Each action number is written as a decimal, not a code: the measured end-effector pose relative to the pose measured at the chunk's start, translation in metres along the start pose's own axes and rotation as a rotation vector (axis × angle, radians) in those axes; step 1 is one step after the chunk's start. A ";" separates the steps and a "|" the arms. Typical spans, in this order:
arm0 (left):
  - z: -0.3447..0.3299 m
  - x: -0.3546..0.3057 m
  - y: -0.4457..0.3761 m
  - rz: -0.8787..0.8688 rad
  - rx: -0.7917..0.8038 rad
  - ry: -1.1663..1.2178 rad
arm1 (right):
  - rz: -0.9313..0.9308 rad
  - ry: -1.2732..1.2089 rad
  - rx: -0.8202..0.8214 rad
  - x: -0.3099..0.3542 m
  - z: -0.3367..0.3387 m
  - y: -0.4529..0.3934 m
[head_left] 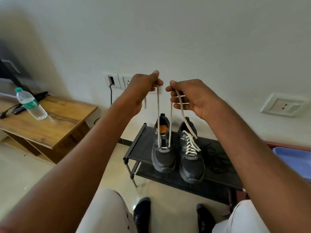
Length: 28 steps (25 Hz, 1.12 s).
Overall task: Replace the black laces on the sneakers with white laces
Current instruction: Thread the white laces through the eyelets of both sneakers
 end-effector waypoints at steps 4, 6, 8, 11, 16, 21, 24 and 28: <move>-0.002 -0.044 0.015 -0.020 0.036 -0.027 | 0.026 -0.018 -0.076 0.047 0.008 0.008; -0.002 -0.063 0.023 -0.042 0.038 -0.009 | 0.023 -0.031 -0.087 0.059 0.007 0.014; -0.001 -0.079 0.028 -0.071 0.031 0.003 | 0.017 -0.049 -0.086 0.068 0.006 0.019; -0.002 -0.099 0.036 -0.113 0.035 -0.005 | 0.022 -0.094 -0.095 0.080 0.008 0.026; 0.002 -0.119 0.044 -0.169 0.083 0.004 | 0.062 -0.123 -0.106 0.095 0.009 0.033; 0.014 -0.125 0.039 -0.278 0.055 0.050 | 0.162 -0.111 -0.035 0.102 0.007 0.037; 0.027 -0.125 0.035 -0.324 -0.084 0.075 | 0.222 -0.145 -0.040 0.101 0.008 0.038; 0.028 -0.128 0.037 -0.337 -0.037 0.157 | 0.278 -0.230 -0.131 0.107 0.012 0.039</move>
Point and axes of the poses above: each hand's wrist, its own y-axis away from the middle knuckle, its own z-axis out of the back of the hand, x = y × z, the point moved 5 cm from there along -y, towards the middle knuckle, and after that the axes turned 1 degree about z, right-handed, at the moved point
